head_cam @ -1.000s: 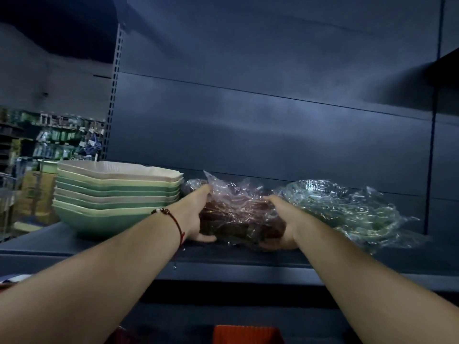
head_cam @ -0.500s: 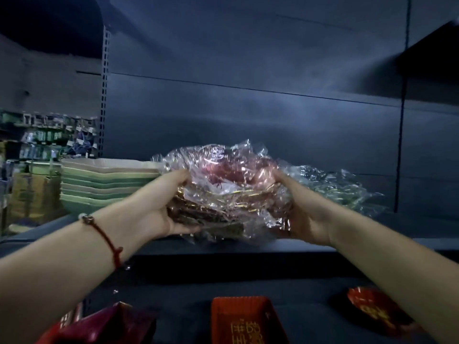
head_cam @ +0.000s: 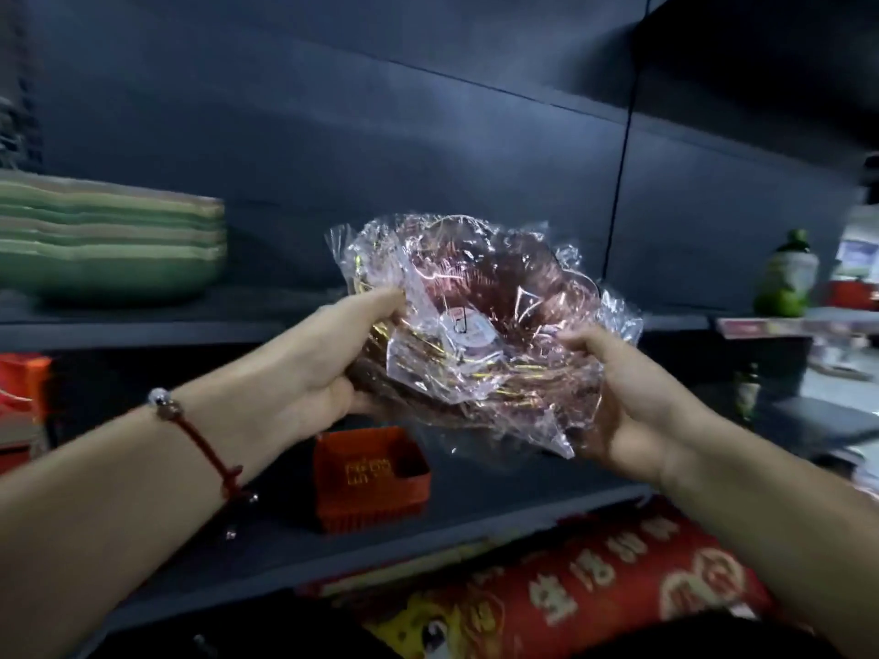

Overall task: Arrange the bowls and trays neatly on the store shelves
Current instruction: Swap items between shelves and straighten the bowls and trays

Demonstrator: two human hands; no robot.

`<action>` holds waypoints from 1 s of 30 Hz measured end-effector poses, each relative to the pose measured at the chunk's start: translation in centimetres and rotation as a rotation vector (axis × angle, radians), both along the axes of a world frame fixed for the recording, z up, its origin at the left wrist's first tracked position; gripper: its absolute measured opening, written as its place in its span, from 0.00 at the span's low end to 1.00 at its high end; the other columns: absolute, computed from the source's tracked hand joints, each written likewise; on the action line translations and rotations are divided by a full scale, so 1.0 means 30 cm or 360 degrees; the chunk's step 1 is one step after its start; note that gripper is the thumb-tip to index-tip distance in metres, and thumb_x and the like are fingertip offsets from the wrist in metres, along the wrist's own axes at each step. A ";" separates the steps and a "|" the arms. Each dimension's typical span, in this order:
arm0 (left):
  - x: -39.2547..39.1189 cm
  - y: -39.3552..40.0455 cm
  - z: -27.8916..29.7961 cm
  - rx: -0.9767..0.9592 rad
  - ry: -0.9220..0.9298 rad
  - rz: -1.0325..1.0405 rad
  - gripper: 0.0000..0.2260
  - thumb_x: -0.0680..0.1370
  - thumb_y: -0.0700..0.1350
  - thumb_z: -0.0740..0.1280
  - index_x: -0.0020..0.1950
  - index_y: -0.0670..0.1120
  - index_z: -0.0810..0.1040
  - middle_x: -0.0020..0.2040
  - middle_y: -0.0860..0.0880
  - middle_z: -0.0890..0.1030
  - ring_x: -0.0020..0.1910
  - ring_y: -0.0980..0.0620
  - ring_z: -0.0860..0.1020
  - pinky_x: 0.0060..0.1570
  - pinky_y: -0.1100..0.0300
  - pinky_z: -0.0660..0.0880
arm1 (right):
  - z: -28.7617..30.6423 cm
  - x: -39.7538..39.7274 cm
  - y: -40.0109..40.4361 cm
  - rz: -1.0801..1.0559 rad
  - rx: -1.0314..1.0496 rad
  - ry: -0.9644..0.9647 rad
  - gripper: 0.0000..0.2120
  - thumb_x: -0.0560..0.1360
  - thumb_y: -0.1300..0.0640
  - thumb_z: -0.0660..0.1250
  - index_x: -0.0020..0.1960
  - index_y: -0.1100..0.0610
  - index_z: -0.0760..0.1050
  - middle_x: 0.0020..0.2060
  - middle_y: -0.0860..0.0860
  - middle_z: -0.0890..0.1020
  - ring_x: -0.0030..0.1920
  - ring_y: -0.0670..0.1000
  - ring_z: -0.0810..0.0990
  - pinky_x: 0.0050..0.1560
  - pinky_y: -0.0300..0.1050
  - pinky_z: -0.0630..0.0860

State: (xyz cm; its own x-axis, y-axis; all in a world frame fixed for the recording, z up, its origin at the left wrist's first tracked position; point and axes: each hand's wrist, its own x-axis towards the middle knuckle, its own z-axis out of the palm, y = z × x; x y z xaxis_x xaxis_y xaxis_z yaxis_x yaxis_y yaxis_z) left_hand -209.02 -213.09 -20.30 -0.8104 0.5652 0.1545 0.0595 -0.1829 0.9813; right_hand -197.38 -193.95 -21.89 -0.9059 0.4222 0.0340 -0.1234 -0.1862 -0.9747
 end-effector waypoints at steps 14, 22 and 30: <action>0.008 0.347 -0.526 -0.0223 -0.0773 -0.0177 0.12 0.73 0.41 0.69 0.56 0.43 0.77 0.50 0.38 0.84 0.51 0.38 0.82 0.55 0.35 0.76 | -0.416 0.049 0.281 -0.0406 -0.0537 -0.0526 0.08 0.75 0.64 0.59 0.37 0.60 0.67 0.15 0.51 0.70 0.13 0.47 0.68 0.15 0.32 0.65; -0.214 0.621 -0.667 -0.0099 -0.1012 0.0077 0.08 0.75 0.43 0.69 0.53 0.43 0.76 0.49 0.41 0.82 0.50 0.41 0.81 0.52 0.40 0.78 | -0.552 -0.281 0.508 -0.0430 -0.0665 -0.0610 0.05 0.64 0.62 0.63 0.38 0.59 0.67 0.33 0.56 0.72 0.35 0.57 0.73 0.53 0.56 0.74; -0.385 0.842 -0.804 -0.0046 -0.1116 0.0262 0.08 0.75 0.48 0.70 0.49 0.45 0.76 0.49 0.41 0.79 0.53 0.40 0.79 0.57 0.41 0.76 | -0.757 -0.570 0.770 -0.0465 -0.0751 -0.0580 0.22 0.72 0.44 0.66 0.57 0.60 0.79 0.49 0.62 0.84 0.50 0.64 0.82 0.53 0.66 0.77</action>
